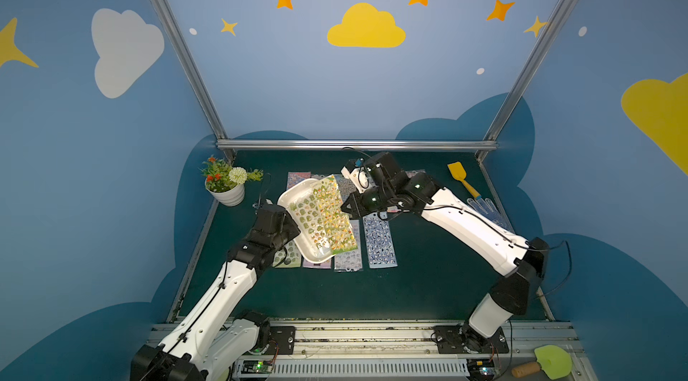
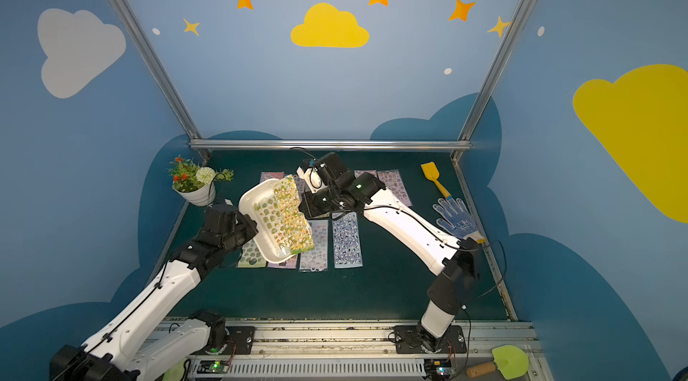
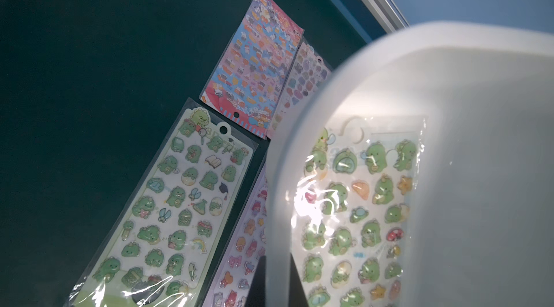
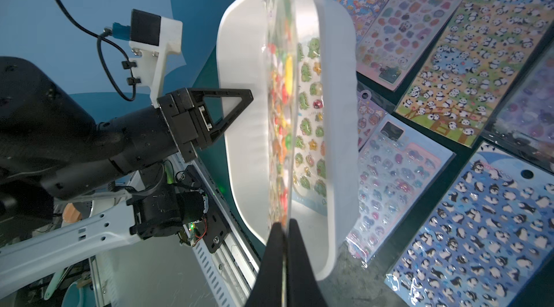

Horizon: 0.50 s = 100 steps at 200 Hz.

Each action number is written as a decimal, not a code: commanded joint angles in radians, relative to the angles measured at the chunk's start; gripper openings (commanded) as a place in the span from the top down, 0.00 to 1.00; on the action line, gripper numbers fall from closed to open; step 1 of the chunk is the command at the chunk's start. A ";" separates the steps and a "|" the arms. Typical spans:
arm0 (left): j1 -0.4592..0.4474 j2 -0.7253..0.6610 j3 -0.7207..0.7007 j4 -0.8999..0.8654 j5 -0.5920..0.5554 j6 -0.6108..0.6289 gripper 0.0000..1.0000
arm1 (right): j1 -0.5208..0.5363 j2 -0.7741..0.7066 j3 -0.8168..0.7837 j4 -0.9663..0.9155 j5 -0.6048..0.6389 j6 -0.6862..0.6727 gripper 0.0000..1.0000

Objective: Take the stickers out of the storage box
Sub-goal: Pick up the sticker from the storage box, then place the sticker at the center of the board.

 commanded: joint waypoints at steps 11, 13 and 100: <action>0.002 -0.034 0.054 -0.100 -0.016 0.056 0.96 | -0.062 -0.137 -0.078 0.008 -0.104 -0.002 1.00; 0.002 -0.034 0.057 -0.103 -0.016 0.059 0.96 | -0.067 -0.146 -0.083 0.009 -0.108 -0.002 1.00; 0.002 0.041 0.241 -0.290 0.057 0.172 0.96 | -0.349 -0.393 -0.345 -0.019 -0.340 -0.008 1.00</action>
